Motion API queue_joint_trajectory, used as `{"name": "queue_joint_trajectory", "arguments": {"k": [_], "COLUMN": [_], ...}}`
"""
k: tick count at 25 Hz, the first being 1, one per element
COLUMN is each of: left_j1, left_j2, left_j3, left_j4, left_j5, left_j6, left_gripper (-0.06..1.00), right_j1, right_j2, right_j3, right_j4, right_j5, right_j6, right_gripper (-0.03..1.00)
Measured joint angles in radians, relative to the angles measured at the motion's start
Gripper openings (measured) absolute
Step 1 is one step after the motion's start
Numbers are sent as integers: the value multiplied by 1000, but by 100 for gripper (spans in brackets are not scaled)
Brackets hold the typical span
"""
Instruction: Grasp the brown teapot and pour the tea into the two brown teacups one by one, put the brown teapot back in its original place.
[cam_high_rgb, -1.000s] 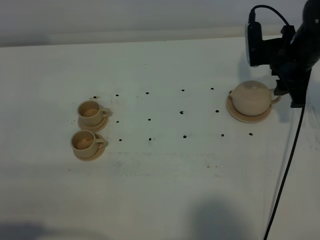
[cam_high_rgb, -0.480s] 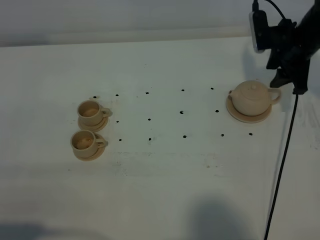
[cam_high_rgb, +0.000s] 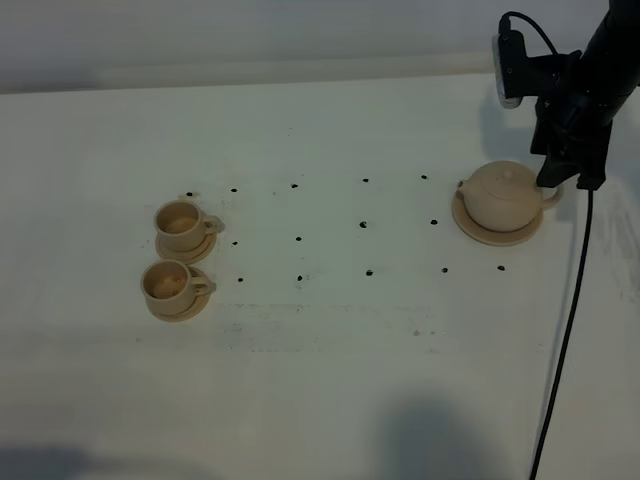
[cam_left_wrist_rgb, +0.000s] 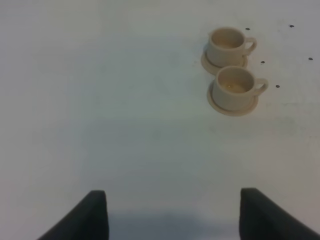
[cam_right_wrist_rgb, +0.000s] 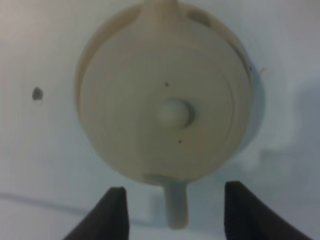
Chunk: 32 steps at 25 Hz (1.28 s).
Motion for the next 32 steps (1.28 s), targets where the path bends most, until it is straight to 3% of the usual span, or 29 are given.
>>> {"name": "queue_joint_trajectory", "arguments": {"k": [11, 19, 32], "left_j1": [0, 0, 0], "left_j2": [0, 0, 0], "left_j3": [0, 0, 0], "left_j4": [0, 0, 0], "left_j5": [0, 0, 0], "left_j6": [0, 0, 1], "left_gripper": [53, 53, 53], "right_j1": [-13, -13, -11], "right_j2": [6, 51, 52], "right_j3": [11, 11, 11], "right_j4": [-15, -31, -68], "right_j5": [-18, -71, -78], "right_j6": [1, 1, -35], "right_gripper": [29, 33, 34]}}
